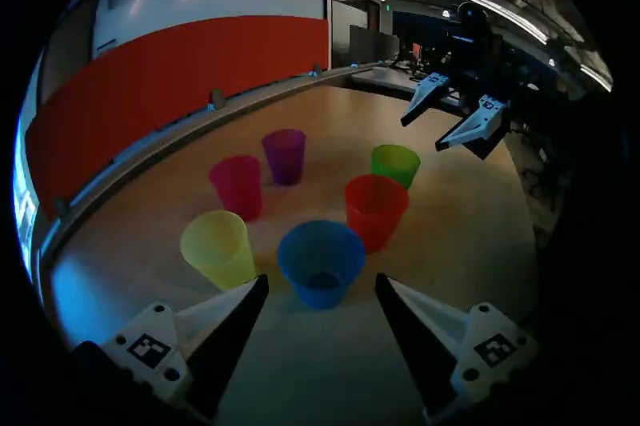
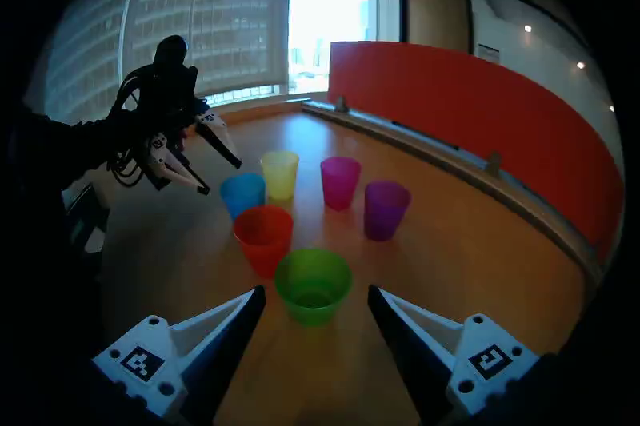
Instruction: Pour water
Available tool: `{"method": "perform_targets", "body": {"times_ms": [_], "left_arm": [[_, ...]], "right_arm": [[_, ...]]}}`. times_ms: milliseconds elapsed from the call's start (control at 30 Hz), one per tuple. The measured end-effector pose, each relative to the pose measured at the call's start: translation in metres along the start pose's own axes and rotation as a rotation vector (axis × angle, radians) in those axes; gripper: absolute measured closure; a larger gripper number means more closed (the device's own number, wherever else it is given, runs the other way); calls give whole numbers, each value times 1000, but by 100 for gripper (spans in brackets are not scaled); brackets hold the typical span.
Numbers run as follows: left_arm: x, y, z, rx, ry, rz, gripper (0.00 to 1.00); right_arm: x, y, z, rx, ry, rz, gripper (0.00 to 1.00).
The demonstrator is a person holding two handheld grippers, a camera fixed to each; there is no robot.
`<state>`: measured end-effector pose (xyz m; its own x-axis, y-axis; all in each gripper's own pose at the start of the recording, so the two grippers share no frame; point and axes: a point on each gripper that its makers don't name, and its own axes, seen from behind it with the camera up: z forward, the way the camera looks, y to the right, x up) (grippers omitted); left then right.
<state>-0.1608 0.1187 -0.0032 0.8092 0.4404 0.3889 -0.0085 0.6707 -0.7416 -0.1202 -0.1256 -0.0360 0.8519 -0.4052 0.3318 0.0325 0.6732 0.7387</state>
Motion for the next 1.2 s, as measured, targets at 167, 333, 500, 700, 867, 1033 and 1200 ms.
{"method": "perform_targets", "body": {"times_ms": [167, 333, 500, 700, 867, 1033, 1200], "left_arm": [[-5, -1, 8, -13, -15, -7, 0], [-8, -4, 15, -20, -21, -9, 0], [-9, -4, 23, -31, -24, -13, 1], [-10, -3, 33, -44, -28, -10, 1], [-6, -2, 39, -54, -24, -4, 1], [-4, -3, 45, -54, -20, 0, 0], [-4, -3, 50, -58, -18, -4, 1]], "right_arm": [[-7, 0, 8, 7, -14, 8, 1], [-12, 1, 16, 10, -23, 10, 1], [-16, -1, 24, 17, -35, 10, 1], [-21, -2, 35, 25, -46, 6, 1], [-22, -4, 42, 37, -51, 1, 1], [-23, -5, 47, 43, -57, -4, 1], [-21, -5, 50, 49, -58, -5, 1]]}}
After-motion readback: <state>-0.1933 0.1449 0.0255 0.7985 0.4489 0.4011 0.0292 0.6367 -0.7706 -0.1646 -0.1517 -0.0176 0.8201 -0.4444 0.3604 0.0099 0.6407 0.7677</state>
